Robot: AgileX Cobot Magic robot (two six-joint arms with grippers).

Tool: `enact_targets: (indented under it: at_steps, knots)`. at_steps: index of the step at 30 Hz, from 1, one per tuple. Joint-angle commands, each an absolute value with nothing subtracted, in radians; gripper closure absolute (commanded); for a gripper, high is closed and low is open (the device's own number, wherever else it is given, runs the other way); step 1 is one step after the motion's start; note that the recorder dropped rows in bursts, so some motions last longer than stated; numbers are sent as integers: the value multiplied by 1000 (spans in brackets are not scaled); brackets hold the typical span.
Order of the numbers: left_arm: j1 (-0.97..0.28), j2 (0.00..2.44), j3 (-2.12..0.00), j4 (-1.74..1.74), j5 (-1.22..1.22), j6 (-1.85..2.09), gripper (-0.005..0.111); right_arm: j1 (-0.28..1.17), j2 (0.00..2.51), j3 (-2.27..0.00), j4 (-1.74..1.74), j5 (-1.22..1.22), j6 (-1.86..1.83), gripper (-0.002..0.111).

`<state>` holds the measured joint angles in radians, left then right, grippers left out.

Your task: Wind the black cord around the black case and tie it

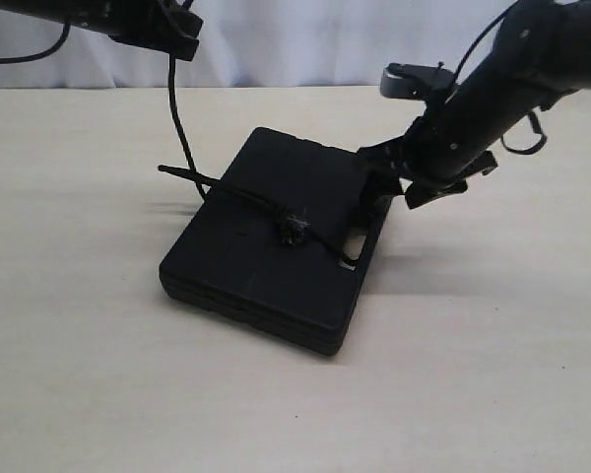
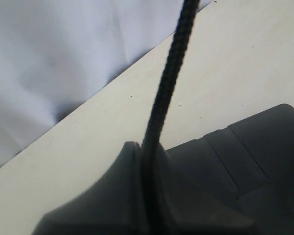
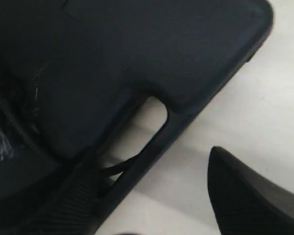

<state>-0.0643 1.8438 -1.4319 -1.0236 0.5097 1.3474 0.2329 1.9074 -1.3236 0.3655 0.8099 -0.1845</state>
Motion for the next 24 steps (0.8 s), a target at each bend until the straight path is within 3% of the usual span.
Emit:
enact_targets:
  at_steps: [1,10,12,14,24]
  knots:
    - [-47,1838,-1431,-1031,524,1309,107,303,1949,-1301,242,684,0,53]
    - [-47,1838,-1431,-1031,533,1279,107,305,2068,-1301,246,624,60,59]
    - [-47,1832,-1431,-1031,533,1277,107,305,2074,-1301,246,596,60,76]
    - [-42,1807,-1431,-1029,520,1268,107,302,2074,-1301,246,587,60,104]
    - [79,1693,-1418,-823,500,1085,107,210,2074,-1298,246,615,38,104]
